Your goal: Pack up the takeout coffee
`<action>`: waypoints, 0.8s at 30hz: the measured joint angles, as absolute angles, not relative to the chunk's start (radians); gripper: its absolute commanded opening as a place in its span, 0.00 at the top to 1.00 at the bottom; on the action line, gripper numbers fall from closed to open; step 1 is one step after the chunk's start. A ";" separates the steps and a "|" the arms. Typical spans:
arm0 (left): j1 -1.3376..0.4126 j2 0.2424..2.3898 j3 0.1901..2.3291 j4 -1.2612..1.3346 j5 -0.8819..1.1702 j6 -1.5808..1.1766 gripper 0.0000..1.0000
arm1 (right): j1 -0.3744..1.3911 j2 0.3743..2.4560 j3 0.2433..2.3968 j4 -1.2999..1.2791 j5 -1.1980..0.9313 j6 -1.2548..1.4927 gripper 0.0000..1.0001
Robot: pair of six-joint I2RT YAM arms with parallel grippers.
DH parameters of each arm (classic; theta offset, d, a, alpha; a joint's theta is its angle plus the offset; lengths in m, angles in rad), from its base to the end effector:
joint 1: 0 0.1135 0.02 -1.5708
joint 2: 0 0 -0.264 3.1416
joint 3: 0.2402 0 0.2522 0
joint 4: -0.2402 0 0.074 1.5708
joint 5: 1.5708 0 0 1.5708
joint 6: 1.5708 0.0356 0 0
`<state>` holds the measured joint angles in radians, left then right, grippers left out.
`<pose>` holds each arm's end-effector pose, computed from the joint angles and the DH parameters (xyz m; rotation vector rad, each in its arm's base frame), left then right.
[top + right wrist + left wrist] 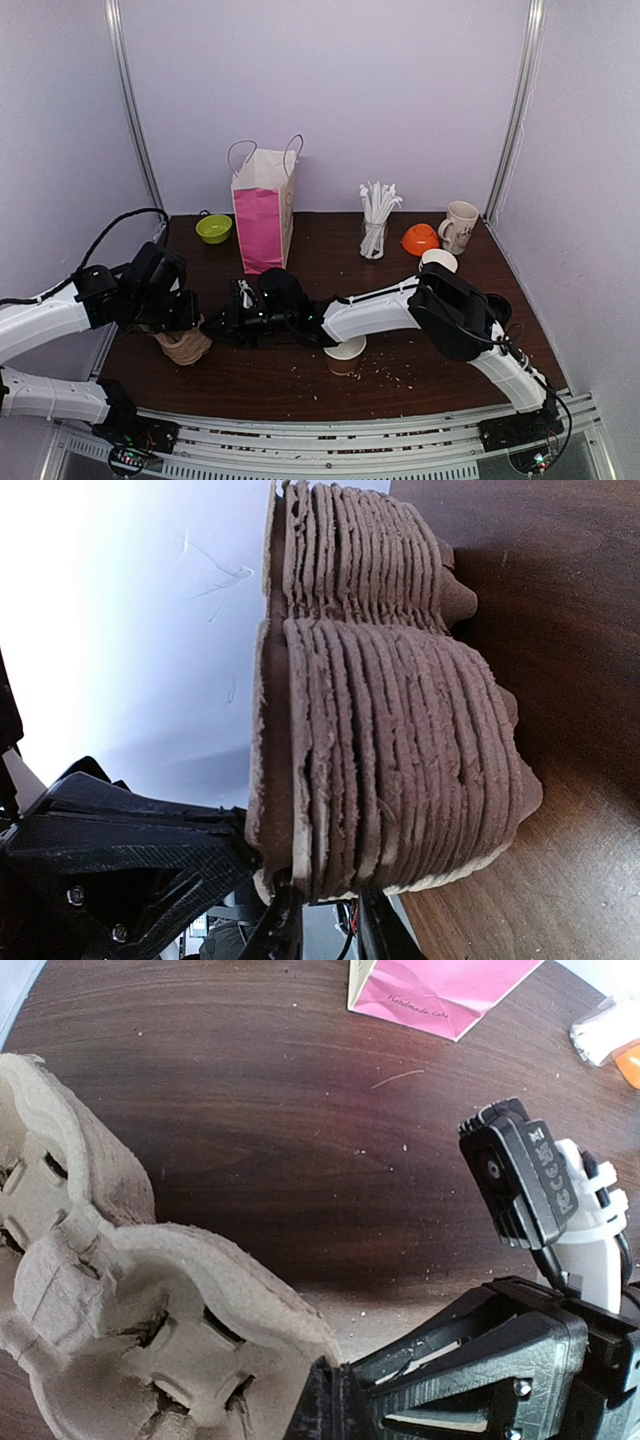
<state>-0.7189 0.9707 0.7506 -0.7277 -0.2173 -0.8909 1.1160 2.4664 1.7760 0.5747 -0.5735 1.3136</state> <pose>0.1454 -0.1171 0.2481 -0.3058 2.5130 -0.3959 0.2270 0.5083 0.1568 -0.3605 2.2627 2.0775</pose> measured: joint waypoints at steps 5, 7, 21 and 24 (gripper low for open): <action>-0.719 0.965 0.761 -0.748 -0.217 -0.891 1.00 | 1.116 2.469 1.776 0.577 -0.573 1.314 0.81; -0.719 0.963 0.768 -0.758 -0.218 -0.890 1.00 | 1.116 2.470 1.776 0.577 -0.574 1.314 0.81; -0.720 0.938 0.883 -0.796 -0.243 -0.876 1.00 | 1.116 2.484 1.778 0.576 -0.567 1.313 0.82; -0.720 0.933 0.902 -0.811 -0.255 -0.872 1.00 | 1.116 2.484 1.778 0.576 -0.566 1.313 0.81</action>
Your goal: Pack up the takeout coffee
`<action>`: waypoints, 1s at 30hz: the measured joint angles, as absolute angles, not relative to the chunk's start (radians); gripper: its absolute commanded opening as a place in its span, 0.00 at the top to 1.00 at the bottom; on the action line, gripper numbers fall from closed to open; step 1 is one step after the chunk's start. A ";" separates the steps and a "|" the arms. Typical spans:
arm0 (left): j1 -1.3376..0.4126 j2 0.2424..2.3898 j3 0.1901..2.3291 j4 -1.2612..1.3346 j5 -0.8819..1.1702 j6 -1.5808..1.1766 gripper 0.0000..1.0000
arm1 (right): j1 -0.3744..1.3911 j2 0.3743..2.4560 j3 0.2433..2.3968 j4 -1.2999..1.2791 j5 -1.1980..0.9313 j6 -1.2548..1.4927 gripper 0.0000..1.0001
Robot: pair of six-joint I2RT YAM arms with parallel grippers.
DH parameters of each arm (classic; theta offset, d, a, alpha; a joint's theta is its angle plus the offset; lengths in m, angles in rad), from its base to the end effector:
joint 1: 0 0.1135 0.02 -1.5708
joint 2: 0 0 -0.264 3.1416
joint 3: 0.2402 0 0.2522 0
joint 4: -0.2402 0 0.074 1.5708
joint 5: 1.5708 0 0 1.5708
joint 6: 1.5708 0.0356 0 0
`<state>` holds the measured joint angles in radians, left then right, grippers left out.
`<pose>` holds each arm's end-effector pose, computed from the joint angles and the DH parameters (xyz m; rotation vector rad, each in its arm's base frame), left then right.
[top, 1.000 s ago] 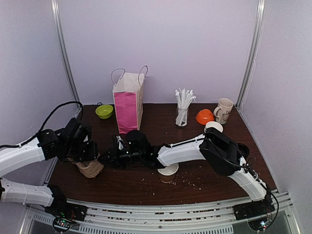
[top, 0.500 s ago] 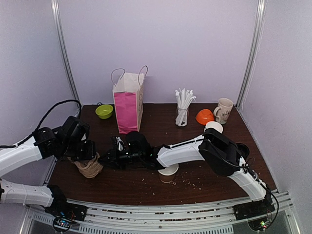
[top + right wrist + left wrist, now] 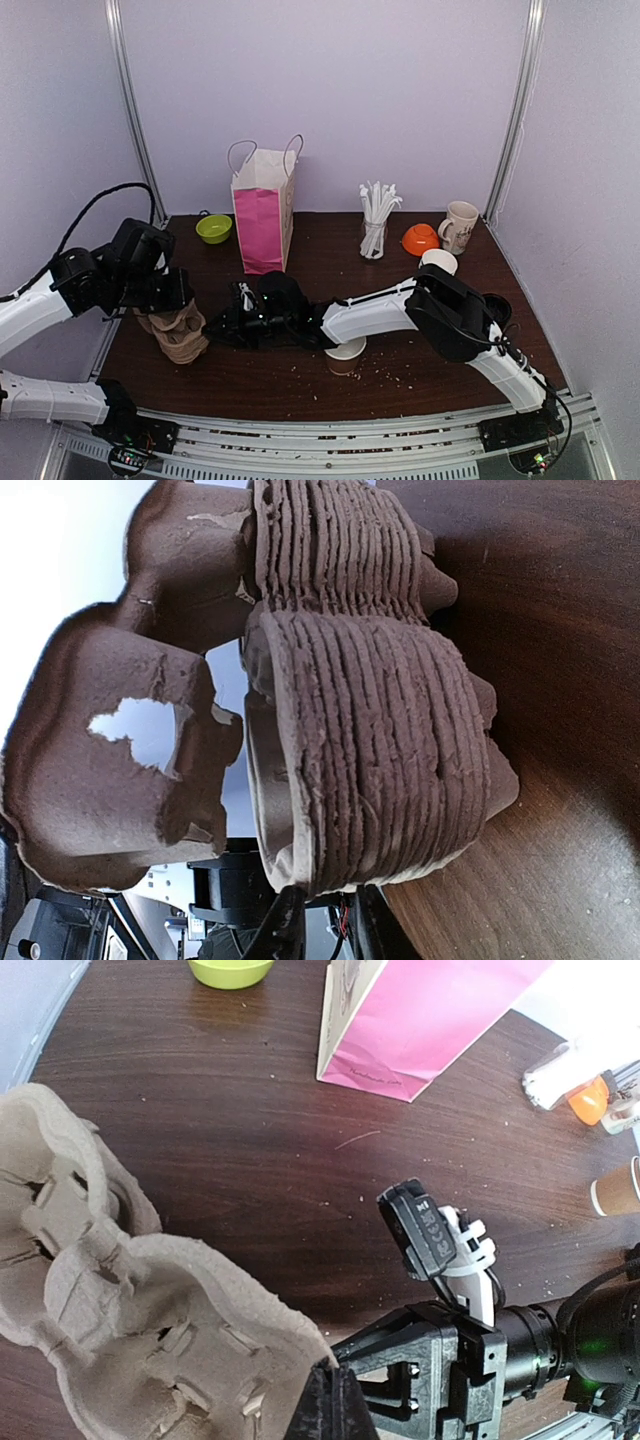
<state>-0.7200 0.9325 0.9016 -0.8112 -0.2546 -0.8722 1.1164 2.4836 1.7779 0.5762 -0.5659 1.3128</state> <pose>0.1425 -0.1130 0.2970 -0.3020 2.4057 -0.4432 0.2275 0.5092 0.1483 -0.3484 2.2773 2.0636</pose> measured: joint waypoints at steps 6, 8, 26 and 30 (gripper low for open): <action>-0.720 0.927 0.947 -0.854 -0.292 -0.863 1.00 | 1.116 2.484 1.778 0.573 -0.566 1.309 0.78; -0.720 0.926 0.968 -0.869 -0.305 -0.860 1.00 | 1.116 2.484 1.778 0.571 -0.566 1.308 0.77; -0.720 0.938 1.241 -0.994 -0.384 -0.804 1.00 | 1.114 2.340 1.668 0.525 -0.546 1.282 0.40; -0.720 0.955 1.328 -1.004 -0.382 -0.764 1.00 | 1.108 2.225 1.610 0.510 -0.535 1.256 0.40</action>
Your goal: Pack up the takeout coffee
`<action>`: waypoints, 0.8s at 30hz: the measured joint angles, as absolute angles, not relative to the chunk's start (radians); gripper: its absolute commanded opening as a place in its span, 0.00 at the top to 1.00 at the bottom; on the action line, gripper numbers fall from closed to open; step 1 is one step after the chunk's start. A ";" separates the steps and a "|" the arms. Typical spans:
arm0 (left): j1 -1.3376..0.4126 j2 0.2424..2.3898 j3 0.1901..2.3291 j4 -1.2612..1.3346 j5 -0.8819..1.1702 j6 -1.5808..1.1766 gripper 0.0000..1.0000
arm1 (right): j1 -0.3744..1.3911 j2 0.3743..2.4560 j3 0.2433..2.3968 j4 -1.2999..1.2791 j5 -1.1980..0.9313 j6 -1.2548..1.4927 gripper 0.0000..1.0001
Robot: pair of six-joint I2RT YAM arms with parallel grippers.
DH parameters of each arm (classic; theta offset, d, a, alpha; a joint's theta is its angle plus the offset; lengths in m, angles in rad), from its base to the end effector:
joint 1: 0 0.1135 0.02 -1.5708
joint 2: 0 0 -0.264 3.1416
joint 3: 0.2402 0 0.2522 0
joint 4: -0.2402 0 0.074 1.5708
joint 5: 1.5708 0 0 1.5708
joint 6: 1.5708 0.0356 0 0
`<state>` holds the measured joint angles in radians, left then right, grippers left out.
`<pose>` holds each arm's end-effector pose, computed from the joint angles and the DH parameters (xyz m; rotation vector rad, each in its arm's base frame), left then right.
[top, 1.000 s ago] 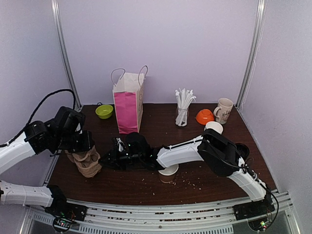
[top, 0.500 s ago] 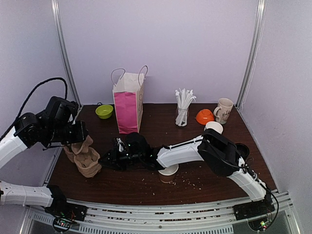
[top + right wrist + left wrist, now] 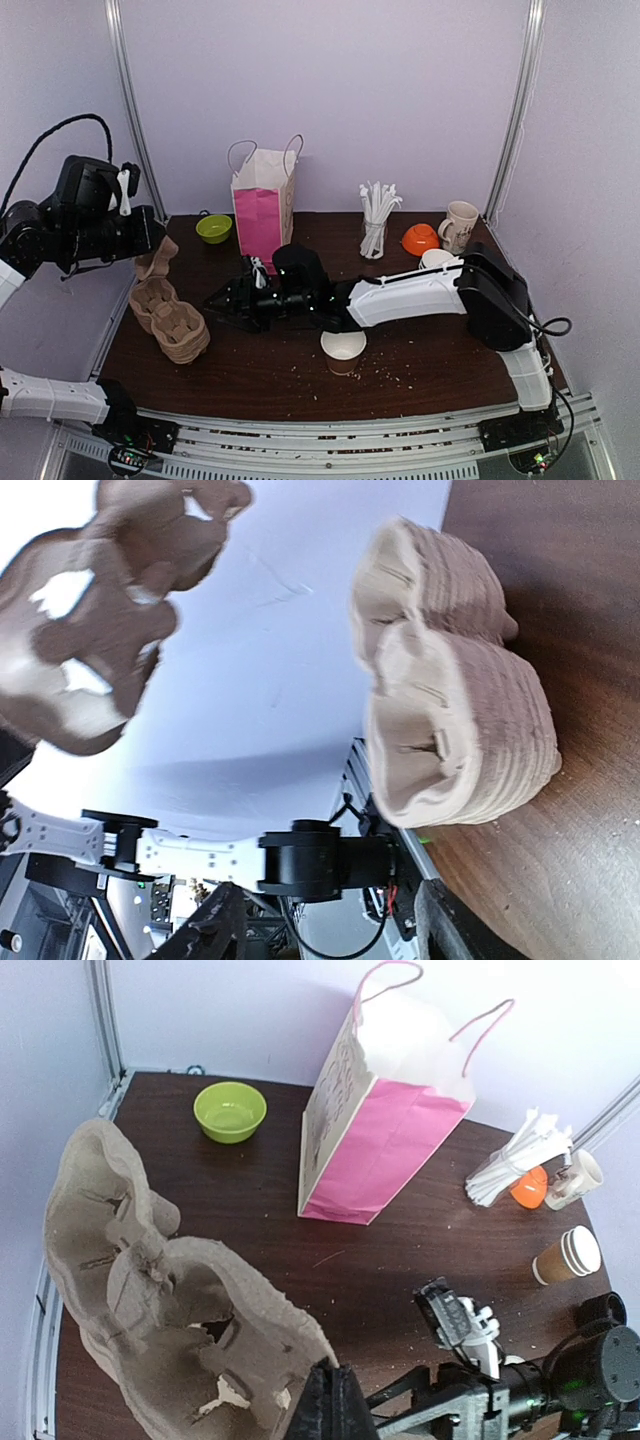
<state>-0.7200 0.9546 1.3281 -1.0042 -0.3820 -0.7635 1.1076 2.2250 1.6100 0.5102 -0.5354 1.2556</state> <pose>0.1291 -0.0956 0.4111 -0.2605 2.1668 -0.4358 0.2158 0.4728 0.2197 -0.3732 2.1992 2.0293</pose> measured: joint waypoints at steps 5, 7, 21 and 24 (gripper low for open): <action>-0.720 0.986 1.411 -0.984 -0.326 -0.674 1.00 | 1.073 2.010 1.484 0.428 -0.504 1.173 0.40; -0.724 1.002 1.423 -0.962 -0.283 -0.634 1.00 | 1.040 1.900 1.417 0.353 -0.475 1.114 0.39; -0.999 1.145 1.419 -0.888 -0.239 -0.505 1.00 | 0.857 1.386 1.116 -0.051 -0.181 0.769 0.39; -1.021 1.142 1.410 -0.873 -0.235 -0.491 1.00 | 0.854 1.361 1.057 -0.077 -0.149 0.749 0.39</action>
